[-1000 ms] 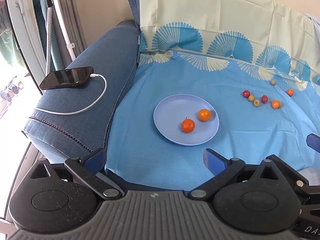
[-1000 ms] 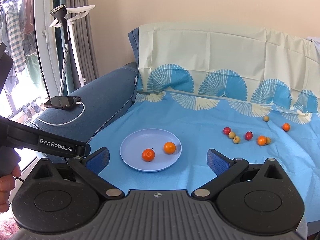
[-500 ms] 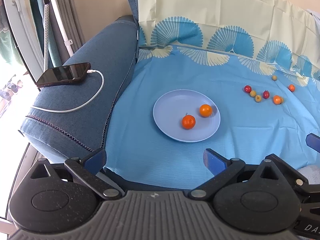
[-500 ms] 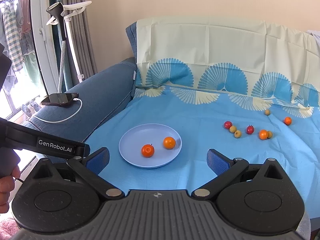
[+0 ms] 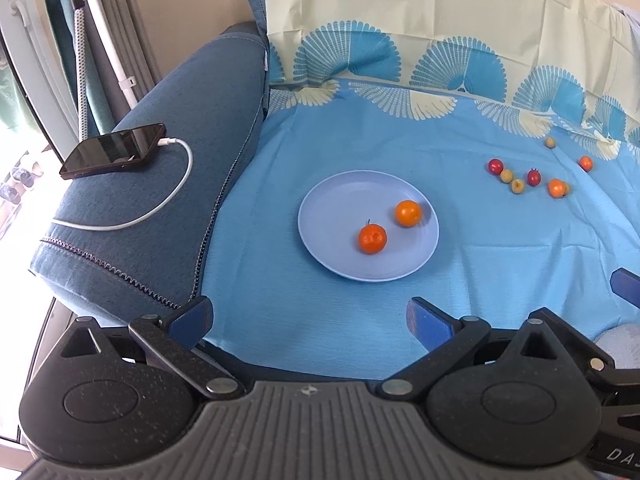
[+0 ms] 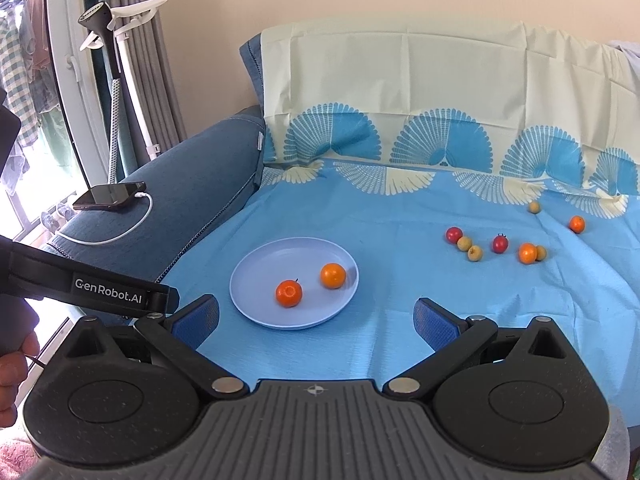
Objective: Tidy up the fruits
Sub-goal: 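Withdraw both open tools from the plate and lift them back, then grasp a yellow-brown fruit with the left tool while the right tool grasps an orange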
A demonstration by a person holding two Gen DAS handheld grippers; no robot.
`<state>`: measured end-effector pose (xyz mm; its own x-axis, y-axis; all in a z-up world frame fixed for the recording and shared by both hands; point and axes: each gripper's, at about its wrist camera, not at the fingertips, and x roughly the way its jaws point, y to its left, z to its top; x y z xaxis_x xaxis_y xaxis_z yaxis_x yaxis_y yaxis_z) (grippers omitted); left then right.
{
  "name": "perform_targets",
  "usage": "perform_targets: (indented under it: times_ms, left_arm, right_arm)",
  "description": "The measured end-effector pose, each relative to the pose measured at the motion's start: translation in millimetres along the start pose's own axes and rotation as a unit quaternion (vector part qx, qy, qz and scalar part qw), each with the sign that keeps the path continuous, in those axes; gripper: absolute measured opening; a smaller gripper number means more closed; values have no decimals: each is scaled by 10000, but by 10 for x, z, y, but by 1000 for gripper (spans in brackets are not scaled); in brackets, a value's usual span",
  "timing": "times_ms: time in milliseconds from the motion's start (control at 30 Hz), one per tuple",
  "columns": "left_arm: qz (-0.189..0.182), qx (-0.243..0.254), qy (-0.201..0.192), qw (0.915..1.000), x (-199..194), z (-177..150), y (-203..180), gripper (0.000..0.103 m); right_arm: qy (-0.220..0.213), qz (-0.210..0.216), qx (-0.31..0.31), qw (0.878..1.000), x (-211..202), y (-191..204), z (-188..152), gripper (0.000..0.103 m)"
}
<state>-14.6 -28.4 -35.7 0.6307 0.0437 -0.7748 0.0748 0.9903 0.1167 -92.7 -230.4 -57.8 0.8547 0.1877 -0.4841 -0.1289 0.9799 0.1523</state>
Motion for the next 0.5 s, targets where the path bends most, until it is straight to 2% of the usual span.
perform_targets:
  times_ms: [233,500]
  left_arm:
    - [-92,182,19,9998,63,133,-226,103]
    - [-370,475,223,9979,302,382,-702,103]
  right_arm:
    - [-23,-137,275,9995,28,-211,-2,102]
    - [-101,-652,758,9949,53,-723,-13,102]
